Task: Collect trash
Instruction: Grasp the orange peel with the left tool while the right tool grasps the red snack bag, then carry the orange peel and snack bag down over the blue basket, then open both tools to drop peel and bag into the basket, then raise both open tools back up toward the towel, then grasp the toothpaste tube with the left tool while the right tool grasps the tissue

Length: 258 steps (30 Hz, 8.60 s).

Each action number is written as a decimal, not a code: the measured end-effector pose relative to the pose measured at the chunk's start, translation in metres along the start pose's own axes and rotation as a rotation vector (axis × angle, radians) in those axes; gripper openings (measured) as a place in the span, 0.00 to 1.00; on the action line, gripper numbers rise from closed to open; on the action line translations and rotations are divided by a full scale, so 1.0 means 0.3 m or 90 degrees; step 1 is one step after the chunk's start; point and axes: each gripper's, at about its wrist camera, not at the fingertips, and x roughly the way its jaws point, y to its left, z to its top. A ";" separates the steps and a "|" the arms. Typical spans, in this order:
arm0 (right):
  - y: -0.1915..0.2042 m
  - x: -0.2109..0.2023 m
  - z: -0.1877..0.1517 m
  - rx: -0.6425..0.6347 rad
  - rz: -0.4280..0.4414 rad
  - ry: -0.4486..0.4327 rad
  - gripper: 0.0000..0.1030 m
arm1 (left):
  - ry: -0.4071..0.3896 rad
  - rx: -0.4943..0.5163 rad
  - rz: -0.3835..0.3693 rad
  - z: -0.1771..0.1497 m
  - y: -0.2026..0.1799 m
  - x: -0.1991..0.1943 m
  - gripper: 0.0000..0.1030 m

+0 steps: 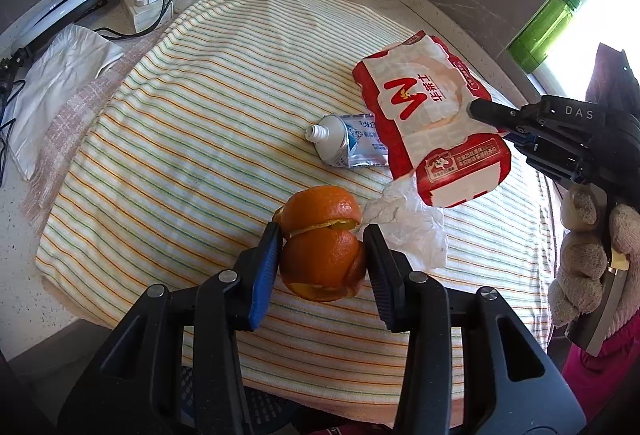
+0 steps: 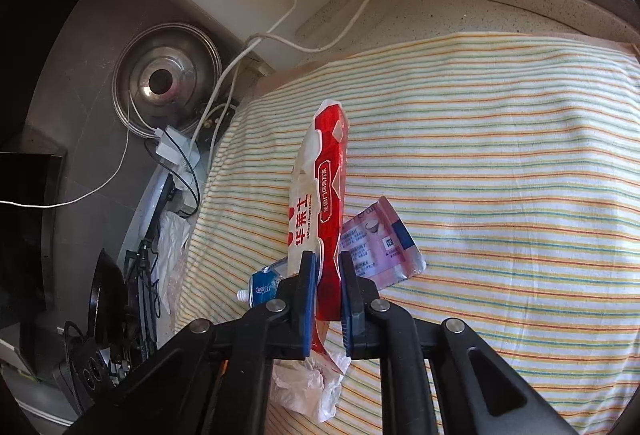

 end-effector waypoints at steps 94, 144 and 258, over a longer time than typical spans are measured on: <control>0.303 -0.017 -1.140 -0.028 -0.077 0.132 0.03 | 0.135 0.028 -0.016 -0.657 0.484 -0.112 0.40; 0.191 0.068 -1.147 -0.019 -0.097 0.195 0.61 | 0.169 0.047 0.044 -0.657 0.431 -0.045 0.61; 0.106 0.092 -0.310 -0.131 -0.052 0.037 0.00 | 0.041 -0.093 -0.018 0.237 0.083 0.198 0.28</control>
